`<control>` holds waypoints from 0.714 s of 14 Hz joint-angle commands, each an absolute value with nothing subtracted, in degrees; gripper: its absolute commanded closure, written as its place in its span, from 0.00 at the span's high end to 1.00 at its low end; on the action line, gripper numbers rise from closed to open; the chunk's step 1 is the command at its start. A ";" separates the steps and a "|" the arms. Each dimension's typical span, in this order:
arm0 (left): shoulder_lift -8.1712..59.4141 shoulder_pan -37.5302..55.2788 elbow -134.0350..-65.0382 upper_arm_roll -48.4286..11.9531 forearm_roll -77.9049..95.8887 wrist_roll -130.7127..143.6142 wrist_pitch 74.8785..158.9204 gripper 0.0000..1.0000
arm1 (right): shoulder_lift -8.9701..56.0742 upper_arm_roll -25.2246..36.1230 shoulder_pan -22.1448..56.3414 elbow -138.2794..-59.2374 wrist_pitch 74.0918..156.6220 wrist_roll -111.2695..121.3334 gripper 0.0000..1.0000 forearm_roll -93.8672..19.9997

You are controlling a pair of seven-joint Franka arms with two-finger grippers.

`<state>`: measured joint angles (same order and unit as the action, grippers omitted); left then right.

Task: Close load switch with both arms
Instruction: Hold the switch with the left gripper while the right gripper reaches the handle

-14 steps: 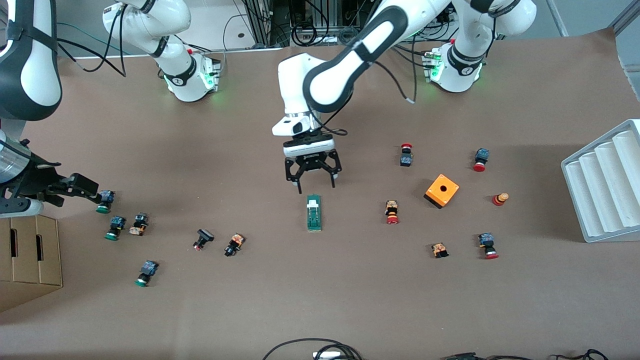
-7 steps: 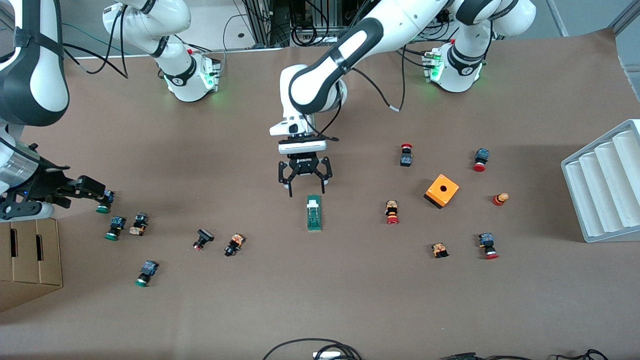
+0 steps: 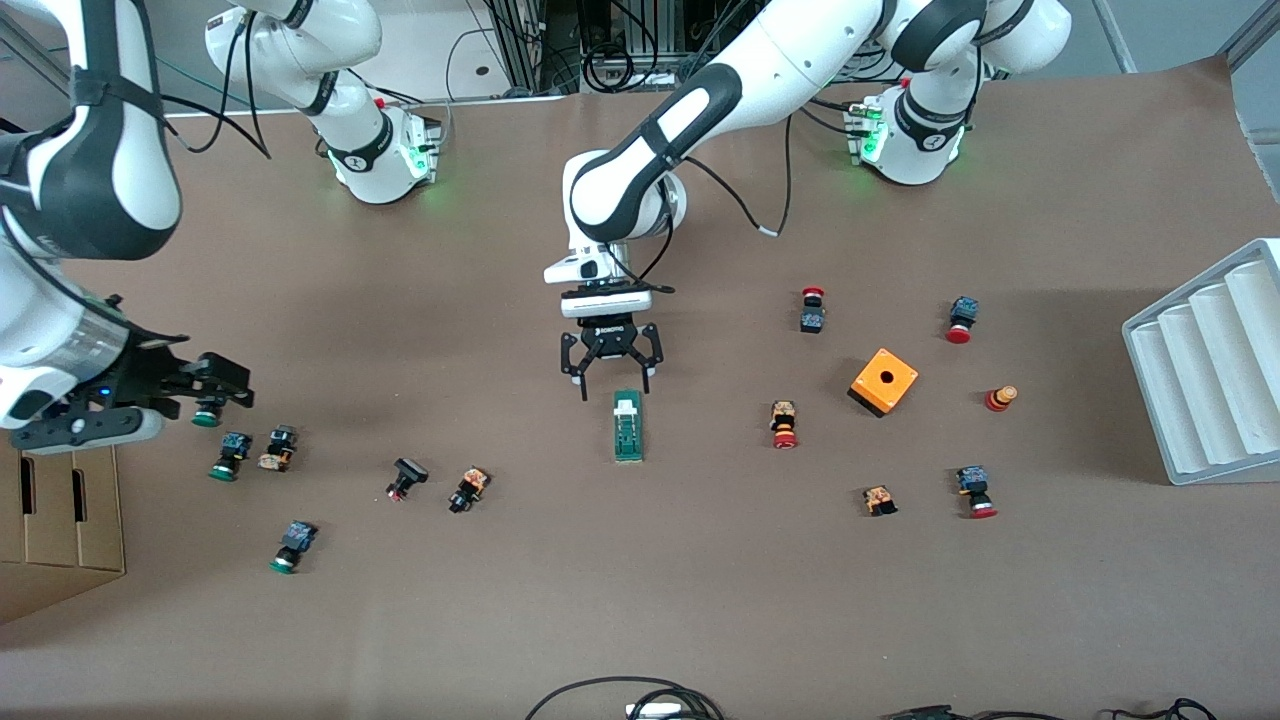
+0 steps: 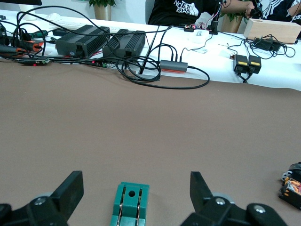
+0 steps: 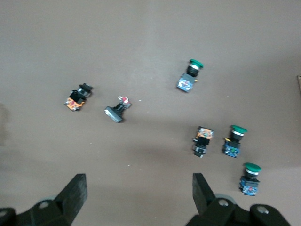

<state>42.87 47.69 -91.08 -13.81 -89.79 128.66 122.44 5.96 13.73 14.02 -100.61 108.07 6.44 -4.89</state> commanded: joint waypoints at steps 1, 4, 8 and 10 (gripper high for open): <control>46.93 48.60 -86.75 -14.15 -91.14 129.64 120.41 1.00 | 9.13 13.89 15.47 -98.01 107.40 2.39 1.00 -7.98; 49.12 49.83 -86.31 -13.80 -93.07 129.90 120.15 1.00 | 13.08 13.89 18.18 -93.70 107.14 -5.07 1.00 -11.51; 50.01 50.10 -86.57 -13.71 -93.25 129.90 118.22 1.00 | 16.78 13.89 21.09 -90.71 107.23 -16.06 1.00 -16.05; 51.15 50.27 -86.49 -13.71 -93.25 129.90 117.60 1.00 | 18.36 13.89 21.97 -89.83 107.49 -19.15 1.00 -18.89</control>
